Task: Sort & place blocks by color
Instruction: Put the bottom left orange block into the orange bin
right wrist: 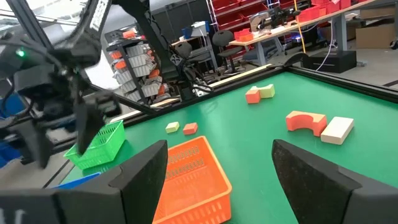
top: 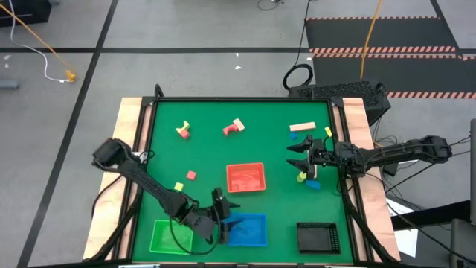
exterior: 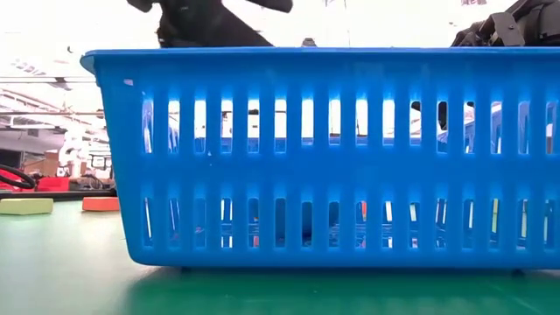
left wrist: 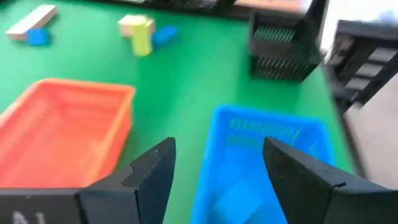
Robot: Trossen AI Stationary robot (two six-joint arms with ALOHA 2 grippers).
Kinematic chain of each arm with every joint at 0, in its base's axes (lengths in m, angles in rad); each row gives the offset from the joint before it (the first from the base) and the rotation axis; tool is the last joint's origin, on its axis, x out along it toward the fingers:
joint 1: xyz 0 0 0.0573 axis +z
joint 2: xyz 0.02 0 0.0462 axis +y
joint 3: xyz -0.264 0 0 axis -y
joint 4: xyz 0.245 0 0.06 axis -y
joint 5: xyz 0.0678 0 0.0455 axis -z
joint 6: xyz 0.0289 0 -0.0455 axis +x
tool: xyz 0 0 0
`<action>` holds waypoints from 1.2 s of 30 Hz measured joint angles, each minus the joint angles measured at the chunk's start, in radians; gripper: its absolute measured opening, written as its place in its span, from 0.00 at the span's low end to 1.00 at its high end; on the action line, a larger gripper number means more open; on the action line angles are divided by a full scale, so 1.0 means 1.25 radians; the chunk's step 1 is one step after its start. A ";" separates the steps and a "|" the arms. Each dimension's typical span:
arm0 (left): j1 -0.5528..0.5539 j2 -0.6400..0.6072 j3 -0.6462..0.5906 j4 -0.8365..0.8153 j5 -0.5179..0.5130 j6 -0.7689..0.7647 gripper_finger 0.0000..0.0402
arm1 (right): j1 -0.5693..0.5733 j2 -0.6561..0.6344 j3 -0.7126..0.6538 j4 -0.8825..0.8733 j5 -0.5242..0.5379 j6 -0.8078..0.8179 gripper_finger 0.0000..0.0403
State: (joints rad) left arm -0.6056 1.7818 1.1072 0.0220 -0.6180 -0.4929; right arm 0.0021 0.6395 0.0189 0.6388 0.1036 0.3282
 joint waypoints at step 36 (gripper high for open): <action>0.079 -0.093 -0.187 -0.782 -0.007 -0.971 0.67 | 0.000 0.000 0.000 0.000 0.000 0.000 0.70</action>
State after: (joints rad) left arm -0.5066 1.6657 0.8734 -0.9559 -0.6270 -1.7066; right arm 0.0017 0.6397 0.0189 0.6384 0.1036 0.3283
